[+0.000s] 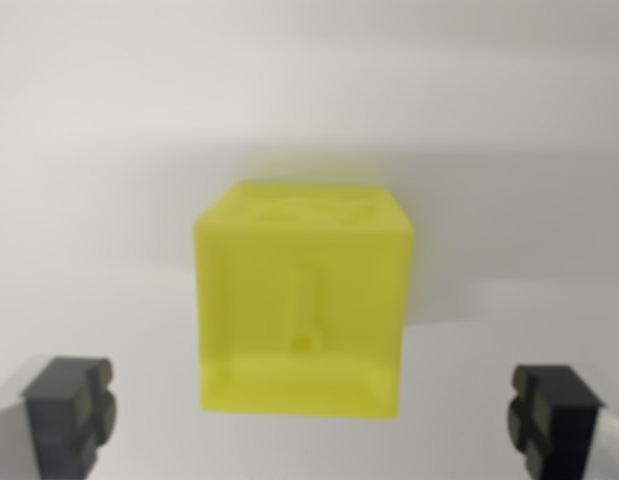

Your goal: Pick yellow cube

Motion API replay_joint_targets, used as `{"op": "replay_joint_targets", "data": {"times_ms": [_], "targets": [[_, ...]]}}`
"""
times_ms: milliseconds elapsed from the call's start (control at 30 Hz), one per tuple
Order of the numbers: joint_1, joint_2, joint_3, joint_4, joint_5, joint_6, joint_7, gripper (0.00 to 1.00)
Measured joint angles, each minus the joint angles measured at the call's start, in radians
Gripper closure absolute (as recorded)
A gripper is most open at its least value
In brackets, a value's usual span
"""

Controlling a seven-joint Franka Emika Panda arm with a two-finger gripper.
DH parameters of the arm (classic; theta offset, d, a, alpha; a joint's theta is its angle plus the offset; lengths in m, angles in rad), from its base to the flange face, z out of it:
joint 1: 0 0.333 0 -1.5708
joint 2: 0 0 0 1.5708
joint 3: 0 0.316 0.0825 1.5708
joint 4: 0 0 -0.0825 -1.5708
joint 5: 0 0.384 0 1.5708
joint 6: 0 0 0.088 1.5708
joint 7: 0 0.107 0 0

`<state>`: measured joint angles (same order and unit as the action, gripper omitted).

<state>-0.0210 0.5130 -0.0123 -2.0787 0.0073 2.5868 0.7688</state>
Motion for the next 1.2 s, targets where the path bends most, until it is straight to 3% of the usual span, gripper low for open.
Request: {"op": "replay_joint_targets", "data": {"times_ms": [833, 1167, 1200], "targets": [[0.005, 0.134, 0.000, 0.035, 0.008, 0.102, -0.007, 0.00], [0.006, 0.142, 0.000, 0.038, 0.009, 0.108, -0.008, 0.00], [0.006, 0.142, 0.000, 0.038, 0.009, 0.108, -0.008, 1.00]]}}
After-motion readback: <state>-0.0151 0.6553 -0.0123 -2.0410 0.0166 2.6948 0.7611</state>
